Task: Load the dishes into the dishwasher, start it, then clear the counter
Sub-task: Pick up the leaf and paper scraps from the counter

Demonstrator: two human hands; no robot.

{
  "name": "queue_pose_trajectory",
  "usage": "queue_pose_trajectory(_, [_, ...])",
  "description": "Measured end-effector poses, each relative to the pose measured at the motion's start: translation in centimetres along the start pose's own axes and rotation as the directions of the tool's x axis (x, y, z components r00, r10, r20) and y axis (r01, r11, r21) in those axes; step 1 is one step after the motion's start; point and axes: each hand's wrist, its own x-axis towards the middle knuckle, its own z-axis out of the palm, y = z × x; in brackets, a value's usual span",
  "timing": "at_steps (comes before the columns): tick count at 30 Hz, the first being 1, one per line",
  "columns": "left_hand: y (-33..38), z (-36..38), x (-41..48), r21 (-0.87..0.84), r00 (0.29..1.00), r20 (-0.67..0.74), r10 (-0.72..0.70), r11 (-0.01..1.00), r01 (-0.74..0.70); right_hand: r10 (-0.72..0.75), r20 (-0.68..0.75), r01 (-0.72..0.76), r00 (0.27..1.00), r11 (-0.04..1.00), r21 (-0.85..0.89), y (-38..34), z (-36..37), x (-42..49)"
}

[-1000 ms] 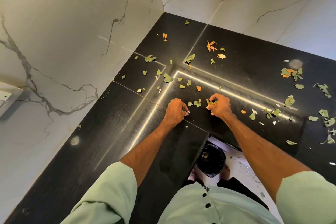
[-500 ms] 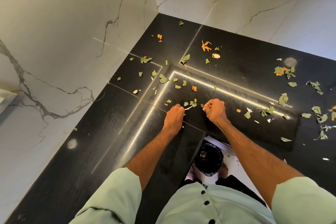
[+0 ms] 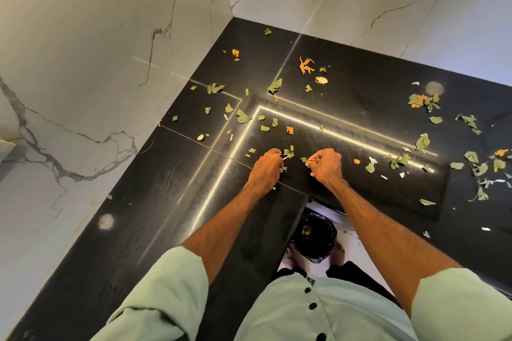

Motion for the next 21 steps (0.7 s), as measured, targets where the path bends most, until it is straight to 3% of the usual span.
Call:
queue_pose_trajectory(13, [2.0,-0.2,-0.2,0.128,1.000,0.006,-0.005,0.992,0.004,0.122,-0.054,-0.109,0.991,0.973,0.202,0.9,-1.5,-2.5])
queue_pose_trajectory(21, [0.4,1.2,-1.7,-0.092,0.983,-0.022,-0.182,0.979,0.179,0.144,-0.050,-0.120,0.988,0.938,0.326,2.5,-2.9,-5.2])
